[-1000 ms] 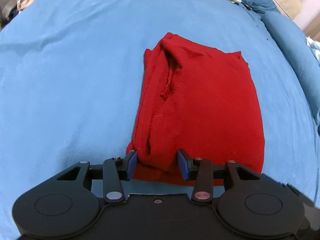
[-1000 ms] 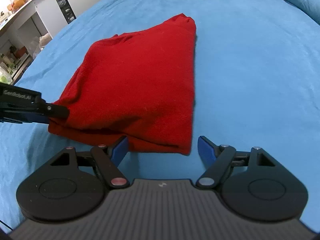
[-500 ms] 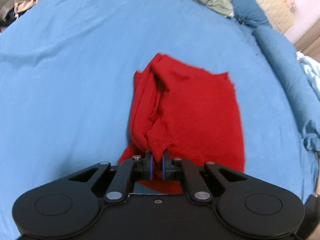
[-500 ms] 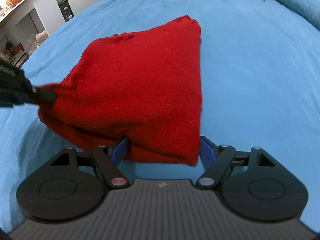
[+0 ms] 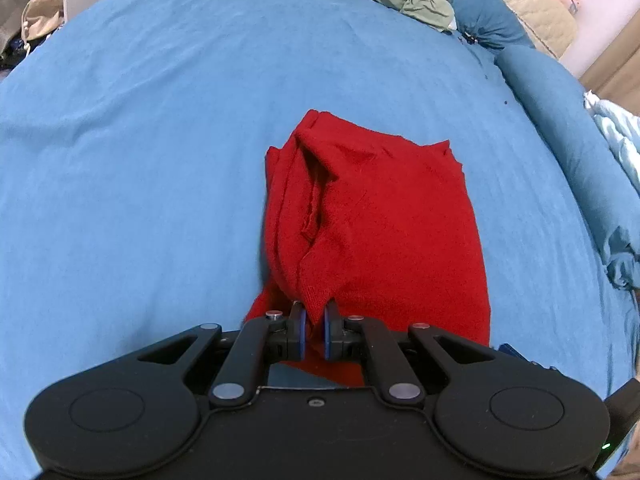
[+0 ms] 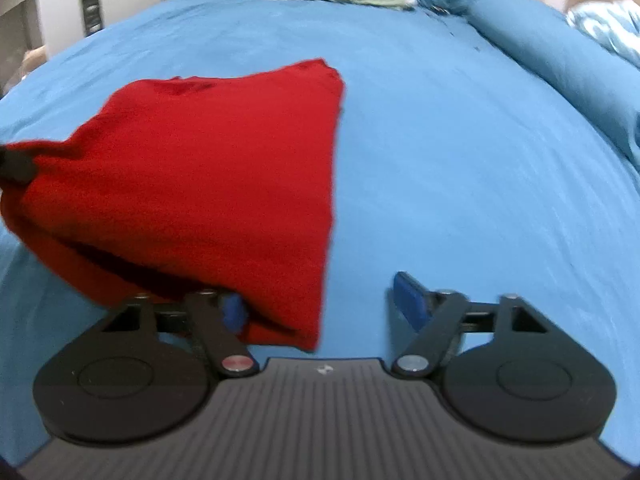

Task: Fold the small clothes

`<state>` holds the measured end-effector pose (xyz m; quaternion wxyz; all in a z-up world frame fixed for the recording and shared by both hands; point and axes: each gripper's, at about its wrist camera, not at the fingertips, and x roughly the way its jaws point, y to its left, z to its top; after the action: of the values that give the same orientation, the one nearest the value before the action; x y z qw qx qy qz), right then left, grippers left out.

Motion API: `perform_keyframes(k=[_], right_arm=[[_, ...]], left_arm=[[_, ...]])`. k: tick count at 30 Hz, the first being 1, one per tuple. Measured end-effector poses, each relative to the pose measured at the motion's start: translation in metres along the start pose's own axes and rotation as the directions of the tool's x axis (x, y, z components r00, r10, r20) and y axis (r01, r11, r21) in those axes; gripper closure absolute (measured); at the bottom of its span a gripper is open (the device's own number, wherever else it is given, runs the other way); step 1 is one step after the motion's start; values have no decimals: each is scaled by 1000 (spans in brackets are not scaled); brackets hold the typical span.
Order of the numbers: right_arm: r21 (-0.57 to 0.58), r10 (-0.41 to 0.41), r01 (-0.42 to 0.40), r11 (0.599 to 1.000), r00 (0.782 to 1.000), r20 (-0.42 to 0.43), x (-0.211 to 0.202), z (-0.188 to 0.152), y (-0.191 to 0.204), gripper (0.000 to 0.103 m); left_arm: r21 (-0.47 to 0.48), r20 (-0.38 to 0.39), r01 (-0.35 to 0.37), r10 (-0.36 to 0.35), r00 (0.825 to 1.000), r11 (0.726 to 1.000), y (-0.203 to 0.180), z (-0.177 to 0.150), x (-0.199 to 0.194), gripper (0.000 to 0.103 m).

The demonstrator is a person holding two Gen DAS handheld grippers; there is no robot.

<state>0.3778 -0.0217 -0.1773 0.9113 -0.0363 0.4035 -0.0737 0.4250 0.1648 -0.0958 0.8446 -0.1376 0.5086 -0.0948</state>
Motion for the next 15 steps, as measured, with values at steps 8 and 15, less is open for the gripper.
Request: perform_keyframes(k=[8,15], right_arm=[[-59,-20,21,998,1000,9,-17,-14,-21,36],[-89,44,-48,995,998,-49,-3,-13,-30,30]], left_arm=[[-6,-51,-67,67,996,998,14,-36,22,95],[58,-35,-117,119,992,991,8,-43,30,83]])
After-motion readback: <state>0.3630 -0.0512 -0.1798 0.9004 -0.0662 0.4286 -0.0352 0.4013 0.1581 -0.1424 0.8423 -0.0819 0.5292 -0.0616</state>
